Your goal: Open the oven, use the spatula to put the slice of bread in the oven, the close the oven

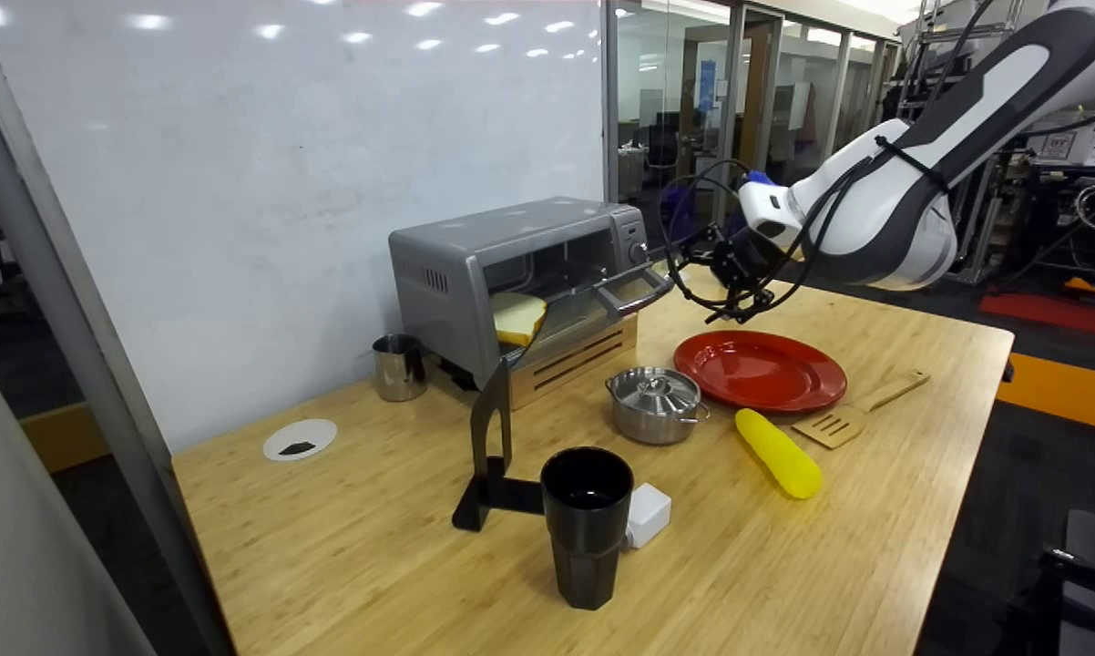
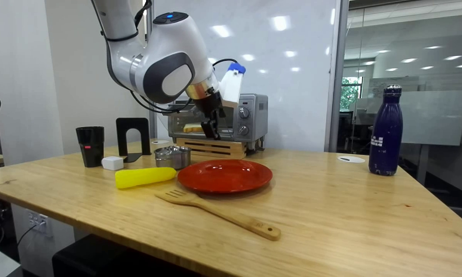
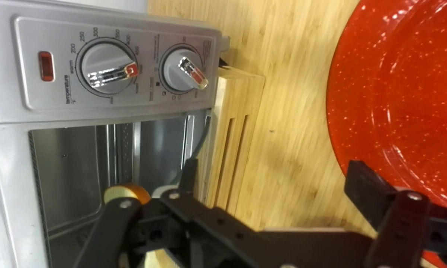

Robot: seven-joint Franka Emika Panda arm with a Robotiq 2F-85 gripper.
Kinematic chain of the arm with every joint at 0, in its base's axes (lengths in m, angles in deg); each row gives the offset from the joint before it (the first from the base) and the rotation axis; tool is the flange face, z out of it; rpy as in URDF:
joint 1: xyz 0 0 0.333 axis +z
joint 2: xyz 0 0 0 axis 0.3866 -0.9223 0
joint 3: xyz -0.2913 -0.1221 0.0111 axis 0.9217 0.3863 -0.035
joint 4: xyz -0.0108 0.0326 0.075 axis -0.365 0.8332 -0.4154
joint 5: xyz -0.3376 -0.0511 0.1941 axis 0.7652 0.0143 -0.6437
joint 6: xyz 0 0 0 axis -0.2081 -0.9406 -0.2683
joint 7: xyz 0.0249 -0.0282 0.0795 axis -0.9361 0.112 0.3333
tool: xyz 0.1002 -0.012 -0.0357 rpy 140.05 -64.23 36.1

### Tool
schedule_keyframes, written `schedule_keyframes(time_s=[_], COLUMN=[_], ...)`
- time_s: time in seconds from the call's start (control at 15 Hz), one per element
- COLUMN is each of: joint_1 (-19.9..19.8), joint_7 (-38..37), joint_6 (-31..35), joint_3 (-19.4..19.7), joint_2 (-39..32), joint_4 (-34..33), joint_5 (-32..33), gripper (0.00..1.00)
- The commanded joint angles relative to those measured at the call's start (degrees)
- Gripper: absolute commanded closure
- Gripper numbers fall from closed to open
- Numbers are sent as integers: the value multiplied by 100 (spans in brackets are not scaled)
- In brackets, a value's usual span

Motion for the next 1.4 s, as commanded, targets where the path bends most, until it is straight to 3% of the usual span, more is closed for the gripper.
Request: schedule_keyframes(time_s=[0.0, 0.07, 0.13, 0.2, 0.8, 0.87, 0.93, 1.33], joint_1=[158, 201, 509, 351, 892, 1132, 992, 1171], joint_7=[250, 276, -592, 178, 330, -480, 260, 407], joint_6=[1, 0, 1, 9, 2, 4, 5, 7], joint_3=[80, 92, 551, 195, 493, 917, 645, 877], joint_2=[-331, -375, -305, -464, -995, -966, -1116, -1583], joint_4=[-346, -399, -469, -528, -1222, -1336, -1383, -1902], joint_5=[160, 178, 1084, 480, 640, 1458, 886, 1057], gripper=[0, 0, 0, 0, 0, 0, 0, 0])
